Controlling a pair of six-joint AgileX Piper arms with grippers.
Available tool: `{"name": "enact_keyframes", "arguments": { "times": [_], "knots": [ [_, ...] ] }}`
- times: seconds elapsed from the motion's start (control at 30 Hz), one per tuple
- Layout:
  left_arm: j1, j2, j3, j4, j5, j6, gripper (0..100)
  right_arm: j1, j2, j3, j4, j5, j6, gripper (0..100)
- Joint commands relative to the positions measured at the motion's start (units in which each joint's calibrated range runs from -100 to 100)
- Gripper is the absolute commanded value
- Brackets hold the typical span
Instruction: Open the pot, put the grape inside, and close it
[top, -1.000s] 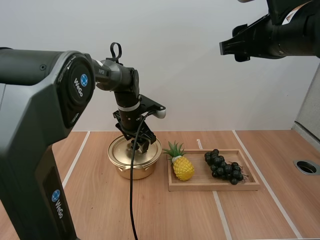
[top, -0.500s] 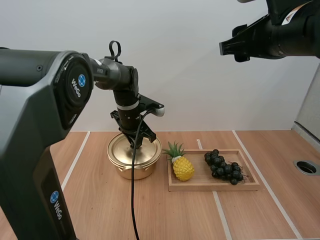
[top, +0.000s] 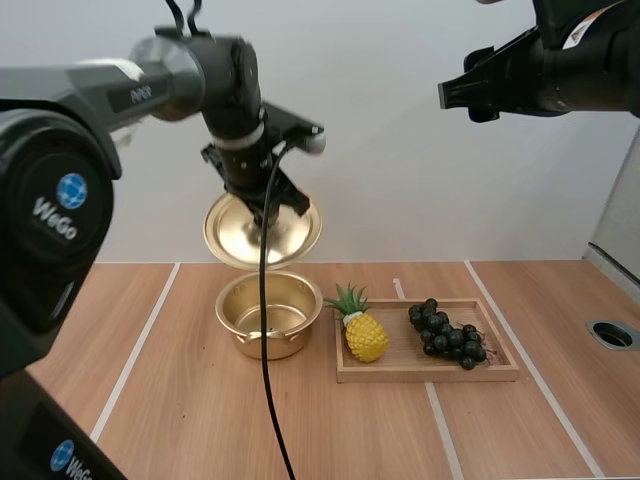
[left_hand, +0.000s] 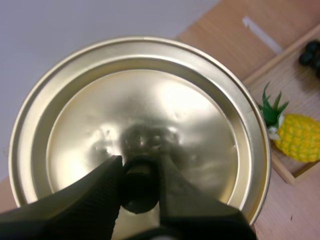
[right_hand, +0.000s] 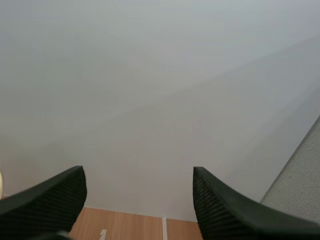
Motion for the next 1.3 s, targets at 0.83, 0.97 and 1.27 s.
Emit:
{"name": "enact_keyframes", "arguments": {
  "times": [0.83,0.97,1.27],
  "knots": [
    [-0.08,-28.2,-50.7,0.3,-11.6,-7.2,0,-0.2,20.5,-0.4,4.5,33.3,-2.1,100],
    [-0.08,-28.3,-54.4,0.3,-11.6,-7.2,0,-0.2,24.9,-0.1,4.5,36.2,-3.0,100],
    [-0.08,-28.3,-55.4,0.3,-11.0,-7.2,0,-1.5,33.5,2.2,6.8,39.2,-12.0,100]
  ]
}}
